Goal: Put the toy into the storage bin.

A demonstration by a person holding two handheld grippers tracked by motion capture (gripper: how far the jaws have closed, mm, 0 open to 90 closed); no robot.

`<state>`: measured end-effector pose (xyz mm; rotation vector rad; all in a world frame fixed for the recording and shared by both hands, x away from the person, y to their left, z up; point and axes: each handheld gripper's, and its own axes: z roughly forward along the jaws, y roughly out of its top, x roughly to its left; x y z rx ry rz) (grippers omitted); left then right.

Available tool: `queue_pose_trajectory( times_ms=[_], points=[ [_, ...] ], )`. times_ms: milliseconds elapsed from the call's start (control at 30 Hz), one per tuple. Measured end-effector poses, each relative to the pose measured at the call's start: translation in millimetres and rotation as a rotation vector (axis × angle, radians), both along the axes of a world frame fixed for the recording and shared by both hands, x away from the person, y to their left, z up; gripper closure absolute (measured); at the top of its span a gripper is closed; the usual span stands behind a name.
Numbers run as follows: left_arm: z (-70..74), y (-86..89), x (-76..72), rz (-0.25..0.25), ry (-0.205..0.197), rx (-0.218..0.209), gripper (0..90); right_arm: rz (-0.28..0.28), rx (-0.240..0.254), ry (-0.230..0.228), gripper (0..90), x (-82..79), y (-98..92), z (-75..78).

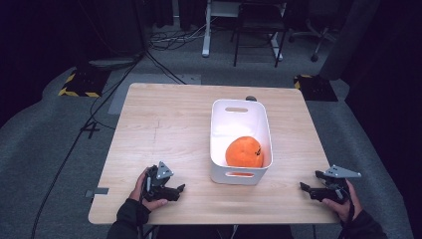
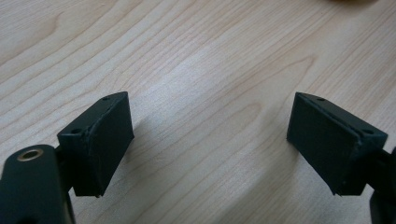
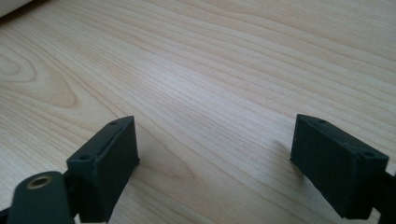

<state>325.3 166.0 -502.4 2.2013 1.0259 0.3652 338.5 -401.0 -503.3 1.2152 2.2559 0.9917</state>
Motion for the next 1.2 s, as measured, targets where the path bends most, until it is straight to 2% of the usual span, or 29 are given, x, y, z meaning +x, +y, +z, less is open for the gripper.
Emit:
queue_pose_trajectory(
  times_ms=[400, 1200],
  points=[
    [0.0, -0.1, -0.7, 0.007, -0.013, 0.005, 14.8, -0.004, 0.001, -0.001, 14.9, 0.4, 0.4, -0.1],
    [-0.2, -0.4, 0.1, 0.001, 0.004, -0.004, 14.6, -0.016, -0.001, -0.002, 14.9, 1.4, 2.3, -0.2]
  ],
)
